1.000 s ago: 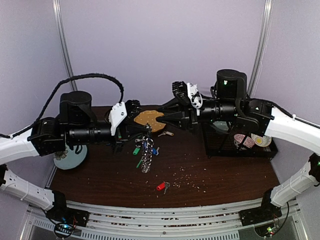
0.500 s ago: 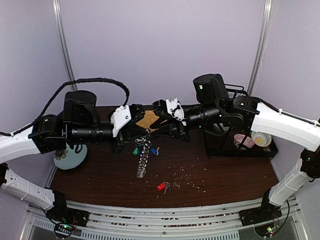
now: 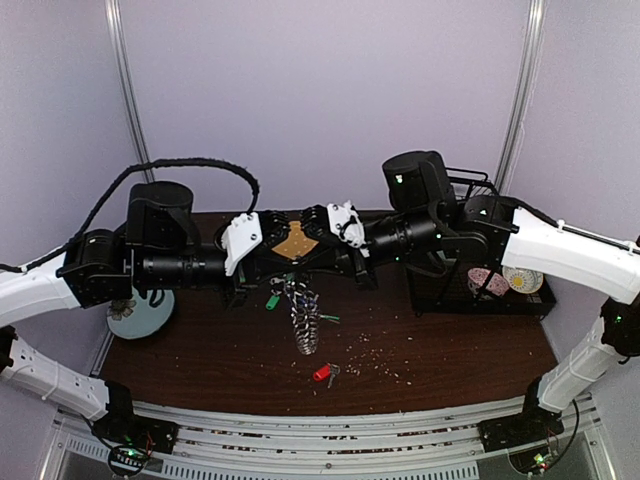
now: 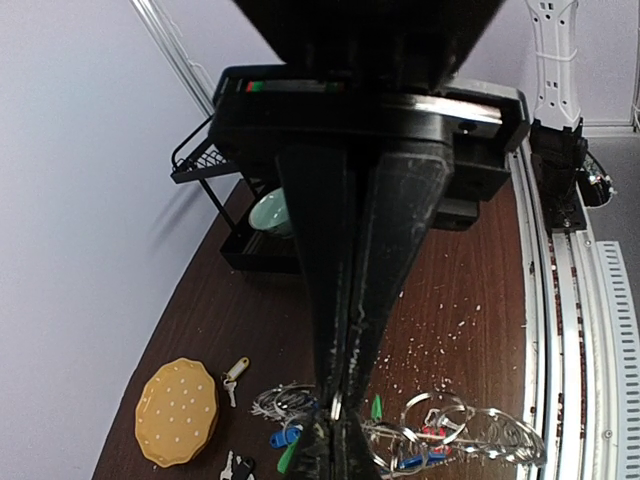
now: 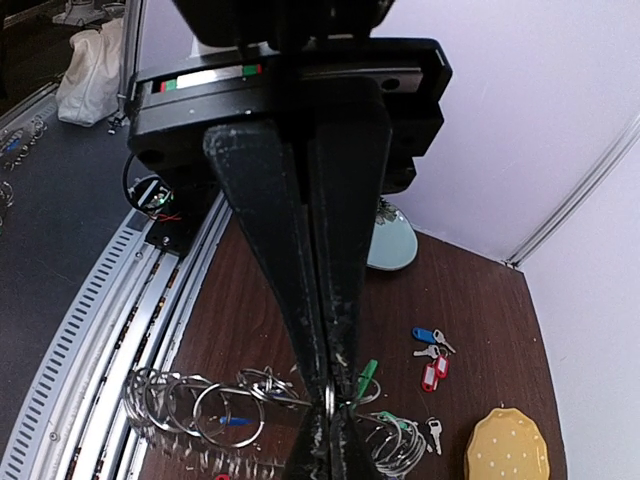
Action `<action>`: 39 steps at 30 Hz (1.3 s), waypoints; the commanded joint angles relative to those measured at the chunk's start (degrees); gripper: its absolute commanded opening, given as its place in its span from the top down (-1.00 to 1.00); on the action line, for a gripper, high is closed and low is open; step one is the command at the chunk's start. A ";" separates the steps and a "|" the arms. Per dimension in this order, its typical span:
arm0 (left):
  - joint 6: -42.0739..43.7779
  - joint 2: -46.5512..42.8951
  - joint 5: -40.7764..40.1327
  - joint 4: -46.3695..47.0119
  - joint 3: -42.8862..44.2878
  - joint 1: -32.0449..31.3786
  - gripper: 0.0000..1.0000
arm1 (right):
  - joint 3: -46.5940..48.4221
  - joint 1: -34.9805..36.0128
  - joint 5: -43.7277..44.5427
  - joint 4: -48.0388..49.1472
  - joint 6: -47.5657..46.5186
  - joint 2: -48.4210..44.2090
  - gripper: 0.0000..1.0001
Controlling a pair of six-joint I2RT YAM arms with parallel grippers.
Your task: Put the keys on the keyring
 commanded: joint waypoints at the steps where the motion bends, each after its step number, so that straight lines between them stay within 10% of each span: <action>1: 0.10 -0.96 0.44 5.62 0.52 0.17 1.00 | 1.66 0.80 1.28 0.40 0.72 -0.01 1.00; 3: -0.90 -1.51 -0.46 5.77 -0.21 0.11 1.00 | 1.32 0.55 2.17 1.59 2.87 -0.60 1.00; 7: -2.34 -6.67 -0.37 10.40 -8.21 1.55 0.08 | -3.49 -1.12 -0.89 11.52 11.15 -3.46 1.00; 25: -6.11 -10.30 7.04 33.91 -22.69 3.51 0.11 | -12.82 -0.44 -3.41 36.38 29.81 -4.43 1.00; 39: -3.49 -15.64 3.66 24.92 -26.61 4.91 -0.06 | -12.11 -0.46 -0.16 35.53 29.47 -4.41 1.00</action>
